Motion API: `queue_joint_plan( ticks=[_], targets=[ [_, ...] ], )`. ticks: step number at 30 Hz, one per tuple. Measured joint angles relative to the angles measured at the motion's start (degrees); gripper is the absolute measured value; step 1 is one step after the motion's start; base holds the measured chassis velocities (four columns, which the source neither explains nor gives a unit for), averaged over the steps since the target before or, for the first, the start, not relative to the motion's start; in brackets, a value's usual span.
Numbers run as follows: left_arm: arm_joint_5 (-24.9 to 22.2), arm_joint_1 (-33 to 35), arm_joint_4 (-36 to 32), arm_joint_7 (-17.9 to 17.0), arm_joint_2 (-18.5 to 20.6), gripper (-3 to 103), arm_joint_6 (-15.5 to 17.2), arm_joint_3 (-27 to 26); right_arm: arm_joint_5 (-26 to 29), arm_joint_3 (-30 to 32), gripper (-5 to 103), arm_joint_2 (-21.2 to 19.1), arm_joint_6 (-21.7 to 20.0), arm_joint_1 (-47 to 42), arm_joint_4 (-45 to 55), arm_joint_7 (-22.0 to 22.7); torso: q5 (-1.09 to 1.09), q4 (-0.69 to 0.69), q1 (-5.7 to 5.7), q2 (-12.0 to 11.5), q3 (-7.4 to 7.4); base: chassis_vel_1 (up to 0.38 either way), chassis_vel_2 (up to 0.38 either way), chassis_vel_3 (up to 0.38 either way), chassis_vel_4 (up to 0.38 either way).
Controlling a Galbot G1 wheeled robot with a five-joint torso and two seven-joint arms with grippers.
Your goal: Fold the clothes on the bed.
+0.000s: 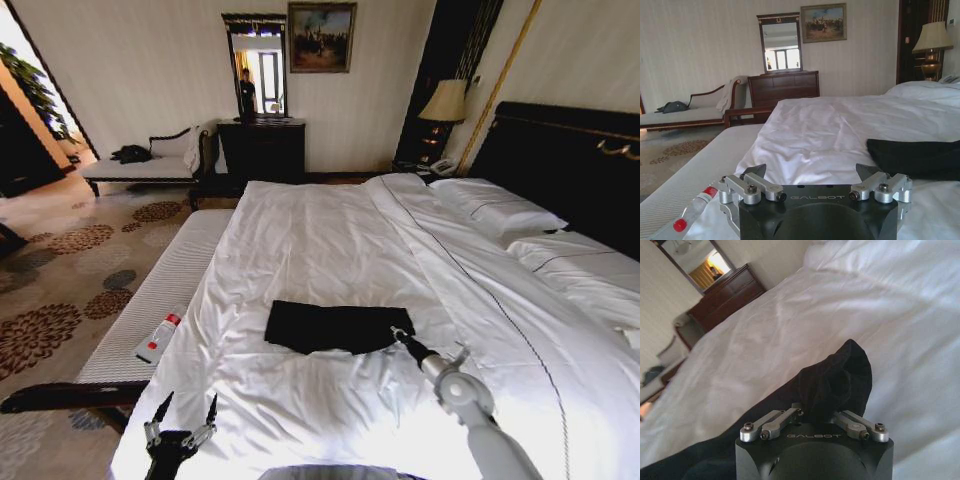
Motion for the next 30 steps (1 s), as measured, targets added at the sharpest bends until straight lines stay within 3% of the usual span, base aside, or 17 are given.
queue_joint_plan(
  ticks=[9, 18, 24, 30],
  targets=[
    [0.0, 0.0, 0.0, 0.0, 0.0, 100, 0.0, 0.0, -5.7, 2.3, 4, -2.8, 2.5, -0.9, -0.5, -1.4, 0.00, 0.00, 0.00, 0.0, 0.00, 0.000, 0.000, 0.000, 0.000],
    [0.0, 0.0, 0.0, 0.0, 0.0, 100, 0.0, 0.0, -10.9, 0.0, 4, -3.2, 4.9, -0.4, 0.0, -2.7, 0.00, 0.00, 0.00, 0.0, 0.00, 0.000, 0.000, 0.000, 0.000],
    [0.0, 0.0, 0.0, 0.0, 0.0, 100, 0.0, 0.0, -20.4, -5.1, 4, -4.4, 7.4, 0.0, 4.5, -3.4, -0.02, 0.00, 0.00, 0.0, 0.00, 0.000, 0.000, 0.000, 0.000],
    [0.0, 0.0, 0.0, 0.0, 0.0, 100, 0.0, 0.0, -25.1, -10.8, 4, -5.5, 8.0, 1.6, 6.8, -3.2, -0.01, 0.00, 0.00, 0.0, 0.00, 0.000, 0.000, 0.000, 0.000]
  ],
)
